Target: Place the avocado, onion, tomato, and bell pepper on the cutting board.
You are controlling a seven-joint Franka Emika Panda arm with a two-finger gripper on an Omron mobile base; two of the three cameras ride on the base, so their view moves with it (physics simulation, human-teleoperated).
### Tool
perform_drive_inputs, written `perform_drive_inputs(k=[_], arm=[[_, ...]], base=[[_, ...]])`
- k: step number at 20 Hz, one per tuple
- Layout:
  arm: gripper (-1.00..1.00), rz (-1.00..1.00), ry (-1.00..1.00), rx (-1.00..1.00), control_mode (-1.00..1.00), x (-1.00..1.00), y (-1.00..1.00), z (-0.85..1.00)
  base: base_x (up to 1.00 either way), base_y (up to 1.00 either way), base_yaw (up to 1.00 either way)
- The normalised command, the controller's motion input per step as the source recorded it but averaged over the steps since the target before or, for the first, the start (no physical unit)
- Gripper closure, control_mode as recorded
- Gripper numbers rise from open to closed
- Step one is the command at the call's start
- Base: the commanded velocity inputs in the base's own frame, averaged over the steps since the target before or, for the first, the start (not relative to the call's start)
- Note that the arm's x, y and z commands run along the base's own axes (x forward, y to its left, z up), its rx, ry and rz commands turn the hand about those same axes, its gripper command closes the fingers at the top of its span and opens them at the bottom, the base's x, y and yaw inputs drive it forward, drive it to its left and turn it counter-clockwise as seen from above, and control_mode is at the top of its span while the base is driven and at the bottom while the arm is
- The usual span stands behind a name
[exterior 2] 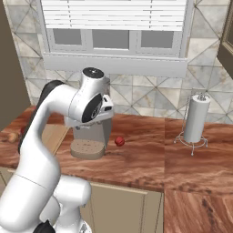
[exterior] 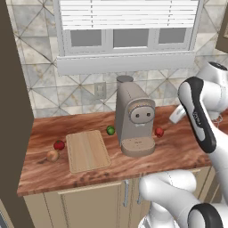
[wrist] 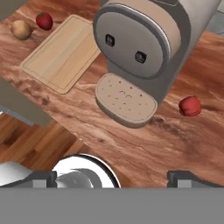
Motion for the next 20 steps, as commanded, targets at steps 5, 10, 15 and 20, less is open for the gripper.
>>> perform_drive_inputs(k=[5, 10, 15, 20], arm=[[-1.00, 0.11, 0.00, 0.00, -1.00, 0.00, -0.20, -0.22], [-1.00, 0.12, 0.00, 0.00, -1.00, 0.00, -0.23, -0.27], [-1.00, 0.13, 0.00, 0.00, -1.00, 0.00, -0.30, -0.29], [-1.00, 0.14, 0.00, 0.00, -1.00, 0.03, -0.35, -0.28]], base=[[0.00, 0.00, 0.00], [0.00, 0.00, 0.00], [0.00, 0.00, 0.00], [0.00, 0.00, 0.00]])
